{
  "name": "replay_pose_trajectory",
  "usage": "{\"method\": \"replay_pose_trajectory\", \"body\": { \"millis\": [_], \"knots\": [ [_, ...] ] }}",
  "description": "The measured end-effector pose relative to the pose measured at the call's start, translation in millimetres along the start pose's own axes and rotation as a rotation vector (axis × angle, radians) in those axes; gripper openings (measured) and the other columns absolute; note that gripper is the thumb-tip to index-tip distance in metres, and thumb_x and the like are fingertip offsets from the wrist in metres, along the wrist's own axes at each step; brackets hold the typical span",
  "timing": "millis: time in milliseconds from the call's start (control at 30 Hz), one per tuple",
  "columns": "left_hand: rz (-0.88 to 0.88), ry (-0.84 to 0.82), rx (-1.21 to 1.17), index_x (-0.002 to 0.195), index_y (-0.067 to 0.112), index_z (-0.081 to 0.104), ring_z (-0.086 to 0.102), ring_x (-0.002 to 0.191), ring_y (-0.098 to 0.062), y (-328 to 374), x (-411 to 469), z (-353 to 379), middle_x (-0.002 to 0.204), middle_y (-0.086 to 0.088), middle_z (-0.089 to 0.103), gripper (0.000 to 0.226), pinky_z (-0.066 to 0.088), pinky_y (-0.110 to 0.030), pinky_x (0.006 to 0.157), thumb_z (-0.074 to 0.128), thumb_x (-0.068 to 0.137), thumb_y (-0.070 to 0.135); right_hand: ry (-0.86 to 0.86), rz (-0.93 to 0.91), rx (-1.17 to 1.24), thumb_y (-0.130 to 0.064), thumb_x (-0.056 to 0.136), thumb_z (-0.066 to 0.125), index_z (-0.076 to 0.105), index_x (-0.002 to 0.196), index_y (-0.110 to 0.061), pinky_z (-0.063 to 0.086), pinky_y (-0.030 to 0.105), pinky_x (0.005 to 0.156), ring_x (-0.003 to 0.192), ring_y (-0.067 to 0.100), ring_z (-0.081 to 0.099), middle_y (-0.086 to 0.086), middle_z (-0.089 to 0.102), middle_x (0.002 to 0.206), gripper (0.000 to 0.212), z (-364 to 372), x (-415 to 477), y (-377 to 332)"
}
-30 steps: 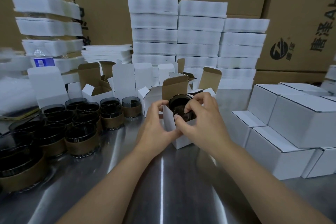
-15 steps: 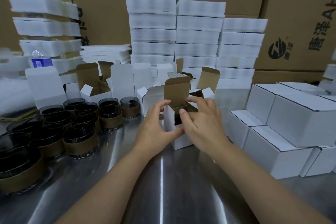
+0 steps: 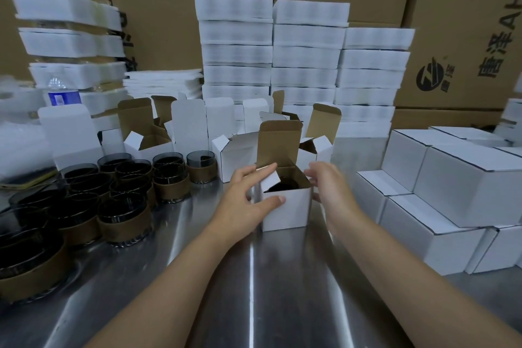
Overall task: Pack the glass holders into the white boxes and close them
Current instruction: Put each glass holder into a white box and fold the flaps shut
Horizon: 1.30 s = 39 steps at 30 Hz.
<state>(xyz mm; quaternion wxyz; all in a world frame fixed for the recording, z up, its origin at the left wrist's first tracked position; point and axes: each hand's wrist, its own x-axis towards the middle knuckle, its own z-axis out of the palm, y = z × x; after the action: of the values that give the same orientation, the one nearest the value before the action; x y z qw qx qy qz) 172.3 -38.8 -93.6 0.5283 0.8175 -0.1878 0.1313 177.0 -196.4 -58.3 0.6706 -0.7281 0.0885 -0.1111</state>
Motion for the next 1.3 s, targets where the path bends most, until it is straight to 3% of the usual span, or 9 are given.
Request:
{"method": "replay_pose_trajectory", "body": {
  "millis": [67, 133, 233, 500, 633, 767, 900, 1067, 1300],
  "knots": [
    [0.013, -0.005, -0.009, 0.114, 0.059, 0.050, 0.035, 0.113, 0.020, 2.0, -0.6, 0.4, 0.135, 0.017, 0.037, 0.042, 0.033, -0.003, 0.085, 0.067, 0.086, 0.033, -0.050, 0.056, 0.005, -0.017, 0.086, 0.045, 0.051, 0.098, 0.007, 0.046, 0.051, 0.089, 0.086, 0.031, 0.054, 0.030, 0.054, 0.106, 0.027, 0.3, 1.1, 0.2],
    [-0.004, 0.013, -0.075, 0.111, 0.053, 0.055, 0.037, 0.118, 0.012, 6.0, -1.0, 0.6, 0.136, 0.011, 0.040, 0.028, 0.030, 0.002, 0.087, 0.056, 0.093, 0.033, -0.091, 0.090, 0.011, -0.019, 0.086, 0.049, 0.058, 0.093, -0.006, 0.043, 0.038, 0.077, 0.088, 0.026, 0.055, 0.020, 0.060, 0.103, 0.016, 0.3, 0.7, 1.2],
    [-0.035, 0.041, -0.142, 0.107, 0.047, 0.060, 0.043, 0.119, 0.006, 8.6, 0.3, 1.5, 0.133, 0.006, 0.046, 0.024, 0.031, -0.012, 0.100, 0.044, 0.099, 0.031, -0.126, 0.096, 0.061, -0.022, 0.084, 0.059, 0.062, 0.097, -0.023, 0.043, 0.032, 0.077, 0.098, 0.020, 0.057, 0.005, 0.063, 0.110, 0.013, -2.4, 4.2, 9.1],
    [-0.136, 0.171, -0.326, 0.106, 0.025, 0.054, 0.055, 0.072, 0.021, 9.7, 8.7, 2.6, 0.104, 0.009, 0.059, 0.024, 0.041, 0.001, 0.062, 0.056, 0.092, 0.006, -0.261, 0.038, 0.087, -0.014, 0.082, 0.061, 0.057, 0.121, -0.037, 0.047, 0.028, 0.078, 0.102, 0.016, 0.062, -0.003, 0.067, 0.110, 0.046, -5.2, 10.7, 13.1],
    [-0.159, 0.181, -0.394, 0.123, 0.036, 0.039, 0.058, 0.069, 0.019, 7.0, 11.3, 0.1, 0.102, 0.017, 0.057, 0.049, 0.043, -0.001, 0.056, 0.060, 0.090, 0.007, -0.333, -0.020, 0.117, -0.007, 0.084, 0.058, 0.060, 0.109, -0.044, 0.045, 0.025, 0.070, 0.087, 0.005, 0.067, -0.017, 0.073, 0.087, 0.045, -7.8, 12.8, 13.9],
    [-0.137, 0.141, -0.395, 0.104, 0.048, 0.057, 0.060, 0.076, 0.016, 7.3, 11.2, -2.8, 0.093, 0.027, 0.065, 0.046, 0.045, -0.003, 0.060, 0.058, 0.090, 0.005, -0.321, -0.037, 0.189, -0.001, 0.082, 0.059, 0.065, 0.093, -0.036, 0.044, 0.020, 0.060, 0.069, 0.000, 0.067, -0.019, 0.071, 0.080, 0.037, -8.6, 14.0, 15.1],
    [-0.125, 0.158, -0.408, 0.085, 0.025, 0.066, 0.061, 0.068, 0.011, 9.9, 10.3, -2.6, 0.076, 0.025, 0.069, 0.029, 0.045, -0.005, 0.061, 0.054, 0.092, -0.001, -0.329, -0.001, 0.175, -0.009, 0.085, 0.056, 0.067, 0.071, -0.031, 0.038, 0.025, 0.060, 0.075, 0.010, 0.057, -0.012, 0.069, 0.077, 0.028, -7.2, 12.8, 16.4],
    [-0.123, 0.145, -0.405, 0.082, 0.016, 0.063, 0.060, 0.062, 0.011, 13.8, 9.4, -1.1, 0.071, 0.028, 0.068, 0.028, 0.044, -0.006, 0.058, 0.047, 0.094, -0.003, -0.387, 0.054, 0.119, -0.013, 0.084, 0.057, 0.068, 0.080, -0.027, 0.040, 0.028, 0.064, 0.079, 0.014, 0.056, -0.008, 0.068, 0.081, 0.019, -14.2, 15.6, 12.7],
    [-0.136, 0.197, -0.345, 0.071, 0.018, 0.067, 0.053, 0.103, -0.005, 16.4, 6.2, -3.5, 0.108, 0.017, 0.057, 0.038, 0.042, -0.023, 0.082, 0.040, 0.091, 0.000, -0.291, -0.054, -0.092, -0.038, 0.071, 0.061, 0.074, 0.075, -0.025, 0.045, 0.034, 0.083, 0.098, 0.015, 0.059, -0.010, 0.068, 0.102, 0.019, -18.6, 12.9, 4.2]
  ]
}}
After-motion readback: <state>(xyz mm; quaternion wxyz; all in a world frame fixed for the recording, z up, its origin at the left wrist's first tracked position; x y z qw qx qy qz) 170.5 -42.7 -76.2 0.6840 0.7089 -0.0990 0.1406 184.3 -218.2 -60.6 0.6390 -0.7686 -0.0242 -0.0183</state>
